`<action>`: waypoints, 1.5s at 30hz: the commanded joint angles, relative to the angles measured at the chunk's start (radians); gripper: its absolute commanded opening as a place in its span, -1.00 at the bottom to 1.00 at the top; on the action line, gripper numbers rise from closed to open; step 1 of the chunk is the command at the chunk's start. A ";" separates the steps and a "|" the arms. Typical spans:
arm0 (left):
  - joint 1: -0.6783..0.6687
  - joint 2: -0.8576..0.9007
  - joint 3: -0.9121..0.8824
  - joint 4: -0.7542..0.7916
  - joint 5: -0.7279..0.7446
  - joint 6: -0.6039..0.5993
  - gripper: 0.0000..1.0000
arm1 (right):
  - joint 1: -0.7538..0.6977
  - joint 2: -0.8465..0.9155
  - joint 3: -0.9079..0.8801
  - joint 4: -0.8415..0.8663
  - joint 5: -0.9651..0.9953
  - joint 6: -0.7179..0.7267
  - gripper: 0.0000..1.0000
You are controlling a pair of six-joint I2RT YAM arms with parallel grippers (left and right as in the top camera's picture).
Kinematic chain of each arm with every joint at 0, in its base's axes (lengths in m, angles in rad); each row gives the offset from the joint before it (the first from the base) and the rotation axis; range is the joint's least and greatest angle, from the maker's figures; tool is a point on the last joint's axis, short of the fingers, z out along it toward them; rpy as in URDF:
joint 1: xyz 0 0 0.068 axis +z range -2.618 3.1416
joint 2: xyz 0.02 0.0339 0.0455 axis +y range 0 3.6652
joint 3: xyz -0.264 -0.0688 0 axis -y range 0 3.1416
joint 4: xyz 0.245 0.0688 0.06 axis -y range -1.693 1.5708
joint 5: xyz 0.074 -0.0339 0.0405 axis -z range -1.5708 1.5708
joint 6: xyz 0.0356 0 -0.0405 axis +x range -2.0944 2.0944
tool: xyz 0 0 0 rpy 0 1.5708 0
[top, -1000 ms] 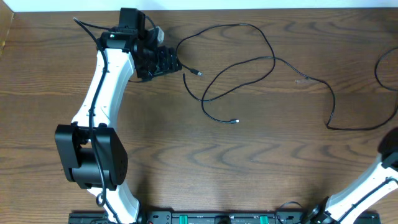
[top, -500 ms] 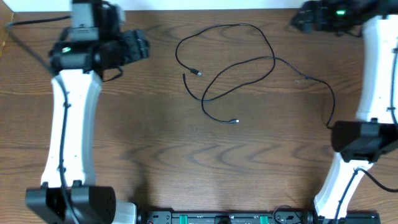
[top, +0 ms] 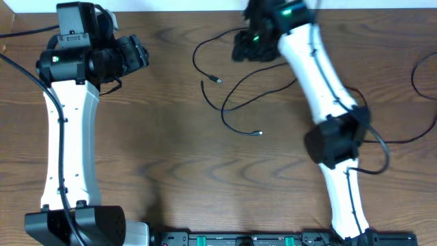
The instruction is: Untangle cables
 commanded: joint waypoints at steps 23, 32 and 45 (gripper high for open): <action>0.002 0.004 0.008 -0.010 -0.007 -0.001 0.42 | 0.200 0.246 -0.023 -0.016 0.280 0.268 -0.19; 0.002 0.004 0.008 -0.014 -0.007 -0.001 0.42 | 0.222 0.246 -0.103 0.018 0.307 0.291 -0.20; 0.002 0.004 0.007 -0.016 -0.007 0.003 0.42 | 0.222 0.246 -0.127 0.032 0.300 0.273 -0.98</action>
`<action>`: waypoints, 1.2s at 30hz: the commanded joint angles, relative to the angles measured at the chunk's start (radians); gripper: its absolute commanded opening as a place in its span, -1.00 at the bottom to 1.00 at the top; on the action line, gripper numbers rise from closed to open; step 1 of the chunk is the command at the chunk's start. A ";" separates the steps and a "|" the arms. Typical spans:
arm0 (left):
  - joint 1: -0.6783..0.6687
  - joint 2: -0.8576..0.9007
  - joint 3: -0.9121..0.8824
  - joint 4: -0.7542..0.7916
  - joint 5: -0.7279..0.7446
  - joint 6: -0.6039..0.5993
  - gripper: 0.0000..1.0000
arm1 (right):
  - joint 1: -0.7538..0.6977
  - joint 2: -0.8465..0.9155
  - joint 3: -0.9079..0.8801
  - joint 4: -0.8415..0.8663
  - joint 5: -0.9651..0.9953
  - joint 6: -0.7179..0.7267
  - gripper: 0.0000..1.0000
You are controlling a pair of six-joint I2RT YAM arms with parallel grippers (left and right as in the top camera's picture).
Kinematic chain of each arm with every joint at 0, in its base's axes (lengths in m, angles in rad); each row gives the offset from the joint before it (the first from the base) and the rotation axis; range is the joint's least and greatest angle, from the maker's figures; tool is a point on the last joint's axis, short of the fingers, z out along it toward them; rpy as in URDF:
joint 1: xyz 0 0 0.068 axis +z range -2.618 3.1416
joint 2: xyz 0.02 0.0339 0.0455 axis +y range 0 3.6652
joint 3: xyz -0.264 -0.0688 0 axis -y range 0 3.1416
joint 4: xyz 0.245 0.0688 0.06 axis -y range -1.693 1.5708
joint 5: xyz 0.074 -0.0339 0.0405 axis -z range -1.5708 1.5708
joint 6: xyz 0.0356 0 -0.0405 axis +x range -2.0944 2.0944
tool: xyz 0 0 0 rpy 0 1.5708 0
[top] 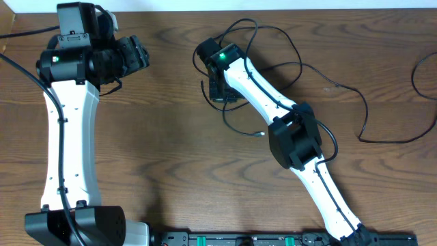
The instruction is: Untangle cables
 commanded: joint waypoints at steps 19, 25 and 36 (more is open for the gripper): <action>0.002 0.004 0.007 -0.008 -0.007 0.002 0.43 | -0.426 -0.526 0.039 -0.029 0.103 -0.355 -0.98; 0.002 0.004 0.007 -0.008 -0.007 0.002 0.42 | -0.694 -0.598 0.039 0.050 0.224 -0.418 -0.98; 0.002 0.005 0.006 -0.003 -0.007 0.002 0.43 | -1.101 -0.594 0.038 0.172 0.215 -0.490 -0.98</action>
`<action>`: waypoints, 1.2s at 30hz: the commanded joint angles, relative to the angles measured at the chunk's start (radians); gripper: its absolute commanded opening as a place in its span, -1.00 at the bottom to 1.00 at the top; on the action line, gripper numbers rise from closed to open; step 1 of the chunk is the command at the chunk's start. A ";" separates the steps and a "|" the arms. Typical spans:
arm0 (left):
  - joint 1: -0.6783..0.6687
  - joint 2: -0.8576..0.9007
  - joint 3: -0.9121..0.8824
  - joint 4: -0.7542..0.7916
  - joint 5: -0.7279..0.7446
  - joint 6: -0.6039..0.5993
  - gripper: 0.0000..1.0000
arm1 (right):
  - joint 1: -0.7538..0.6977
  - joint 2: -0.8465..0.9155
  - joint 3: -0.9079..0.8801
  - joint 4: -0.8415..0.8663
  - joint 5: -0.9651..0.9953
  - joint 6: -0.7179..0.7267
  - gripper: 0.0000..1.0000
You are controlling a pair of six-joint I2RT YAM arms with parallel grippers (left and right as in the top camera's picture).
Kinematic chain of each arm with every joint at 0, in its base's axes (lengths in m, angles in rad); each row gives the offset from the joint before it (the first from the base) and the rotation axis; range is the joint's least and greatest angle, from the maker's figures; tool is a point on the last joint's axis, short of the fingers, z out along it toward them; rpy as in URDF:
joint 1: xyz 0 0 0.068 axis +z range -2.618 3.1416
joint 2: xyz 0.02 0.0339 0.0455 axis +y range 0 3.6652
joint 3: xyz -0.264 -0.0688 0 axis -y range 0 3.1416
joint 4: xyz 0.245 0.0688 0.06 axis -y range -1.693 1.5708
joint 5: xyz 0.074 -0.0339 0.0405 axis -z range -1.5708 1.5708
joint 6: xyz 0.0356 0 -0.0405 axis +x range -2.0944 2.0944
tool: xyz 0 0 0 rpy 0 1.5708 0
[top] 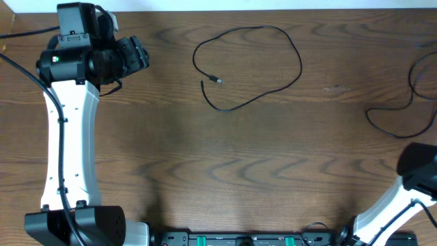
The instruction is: Untangle cables
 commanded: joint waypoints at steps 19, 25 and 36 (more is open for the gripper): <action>0.002 0.005 0.006 0.005 -0.007 0.002 0.42 | -0.217 0.232 -0.056 -0.150 0.003 0.009 0.40; 0.002 0.005 0.006 0.006 -0.007 0.002 0.42 | -0.221 0.224 -0.041 -0.159 -0.050 0.001 0.98; 0.002 0.005 0.006 0.006 -0.007 0.002 0.43 | -0.106 0.088 -0.031 -0.182 -0.486 -0.235 0.95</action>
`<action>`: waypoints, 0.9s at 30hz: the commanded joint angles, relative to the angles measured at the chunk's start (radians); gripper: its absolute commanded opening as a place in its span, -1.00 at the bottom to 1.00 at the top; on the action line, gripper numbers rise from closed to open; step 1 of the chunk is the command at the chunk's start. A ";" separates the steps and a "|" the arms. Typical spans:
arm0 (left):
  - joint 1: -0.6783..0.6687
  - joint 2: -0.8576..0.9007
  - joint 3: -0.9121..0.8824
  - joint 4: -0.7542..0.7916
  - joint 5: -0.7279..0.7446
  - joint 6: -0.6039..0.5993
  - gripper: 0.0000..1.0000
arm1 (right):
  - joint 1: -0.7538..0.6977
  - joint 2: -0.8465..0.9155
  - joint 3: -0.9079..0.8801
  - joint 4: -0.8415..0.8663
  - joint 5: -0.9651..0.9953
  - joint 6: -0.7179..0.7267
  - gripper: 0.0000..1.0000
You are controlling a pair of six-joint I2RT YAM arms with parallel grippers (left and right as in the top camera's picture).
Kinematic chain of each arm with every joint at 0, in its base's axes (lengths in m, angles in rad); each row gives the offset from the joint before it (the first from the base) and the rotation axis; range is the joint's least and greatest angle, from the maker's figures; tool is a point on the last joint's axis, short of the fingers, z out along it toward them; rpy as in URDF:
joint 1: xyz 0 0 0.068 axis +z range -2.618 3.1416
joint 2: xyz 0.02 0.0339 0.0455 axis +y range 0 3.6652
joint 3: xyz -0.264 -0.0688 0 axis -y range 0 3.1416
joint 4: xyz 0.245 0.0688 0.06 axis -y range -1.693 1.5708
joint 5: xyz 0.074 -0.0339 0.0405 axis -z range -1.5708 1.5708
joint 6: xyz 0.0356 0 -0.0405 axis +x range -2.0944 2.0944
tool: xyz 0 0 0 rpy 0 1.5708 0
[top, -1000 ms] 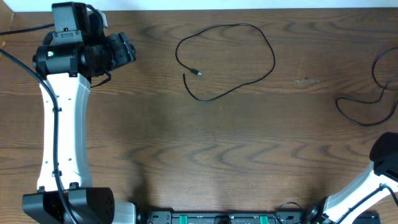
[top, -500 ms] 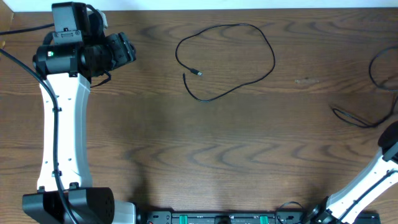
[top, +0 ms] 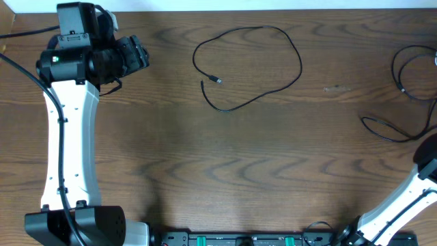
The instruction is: Untangle cables
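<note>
One thin black cable lies alone at the top middle of the table in an open loop, with a plug end inside the loop. A second black cable lies at the far right edge in loose curls and runs out of frame. The two cables are well apart. My left gripper rests at the top left, far from both cables, and its fingers are too dark to read. Only a white link of my right arm shows at the lower right; its gripper is out of view.
The brown wooden table carries the white left arm down its left side. A black rail runs along the front edge. Another dark cable trails off at the top left corner.
The cable at the right edge has shifted: its curls now reach higher along the edge. The right arm link stands a little further toward the corner. Left arm and middle cable are unchanged.
The right gripper was first at the top middle over two crossed cables. Then it was low on them near the plug, one cable trailing right. Later the arm was back at the right edge with one cable there, and now the cables lie separate.
</note>
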 commanded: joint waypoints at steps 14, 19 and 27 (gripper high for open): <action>0.002 0.005 0.006 -0.002 -0.007 0.002 0.43 | 0.455 -0.061 0.010 0.021 -0.259 -0.090 0.82; 0.002 0.005 0.005 -0.002 -0.007 0.002 0.43 | 0.569 0.009 0.006 0.019 -0.190 -0.090 0.81; 0.002 0.006 0.000 -0.007 -0.007 0.002 0.43 | 0.649 0.129 0.005 -0.013 -0.152 0.011 0.57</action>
